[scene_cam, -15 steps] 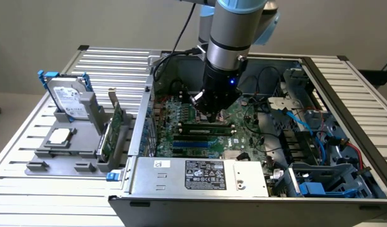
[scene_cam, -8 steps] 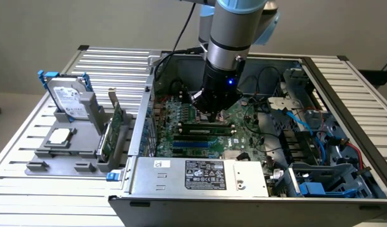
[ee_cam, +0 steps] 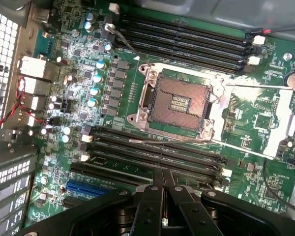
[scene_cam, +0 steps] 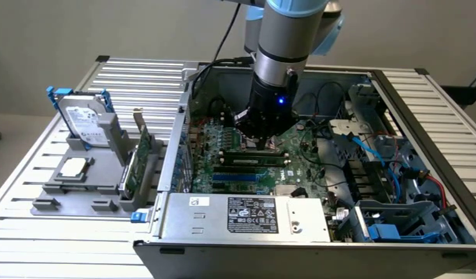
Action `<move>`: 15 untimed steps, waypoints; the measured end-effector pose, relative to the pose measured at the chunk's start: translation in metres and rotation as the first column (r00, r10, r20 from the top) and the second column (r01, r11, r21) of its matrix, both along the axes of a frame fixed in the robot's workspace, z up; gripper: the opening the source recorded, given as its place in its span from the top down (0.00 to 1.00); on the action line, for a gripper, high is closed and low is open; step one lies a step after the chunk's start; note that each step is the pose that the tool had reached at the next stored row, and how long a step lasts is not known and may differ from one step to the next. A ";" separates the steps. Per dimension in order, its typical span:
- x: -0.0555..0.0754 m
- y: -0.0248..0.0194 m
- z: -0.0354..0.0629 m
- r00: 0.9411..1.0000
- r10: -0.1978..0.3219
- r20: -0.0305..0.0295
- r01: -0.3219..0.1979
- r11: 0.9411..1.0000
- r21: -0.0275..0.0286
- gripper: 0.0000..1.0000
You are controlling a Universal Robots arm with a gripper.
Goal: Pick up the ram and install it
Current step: 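Press down the ram until it locks into place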
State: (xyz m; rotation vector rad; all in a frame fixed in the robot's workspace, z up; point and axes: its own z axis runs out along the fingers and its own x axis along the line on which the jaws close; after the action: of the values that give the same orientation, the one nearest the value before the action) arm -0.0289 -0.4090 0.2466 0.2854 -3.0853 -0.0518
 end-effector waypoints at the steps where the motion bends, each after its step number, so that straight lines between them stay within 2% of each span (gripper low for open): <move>1: 0.000 0.0000 0.0000 1.000 -0.013 0.000 0.013 1.000 0.000 0.89; 4: 0.000 0.0000 0.0001 0.999 -0.050 0.000 0.050 0.999 0.000 0.89; 7: -0.001 -0.0011 0.0020 0.998 -0.059 0.000 0.059 0.998 0.000 0.89; 15: -0.003 -0.0118 0.0119 0.998 -0.066 0.000 0.066 0.998 0.000 0.89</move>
State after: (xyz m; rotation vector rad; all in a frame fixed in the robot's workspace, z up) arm -0.0315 -0.4208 0.2585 0.1832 -3.0942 -0.0539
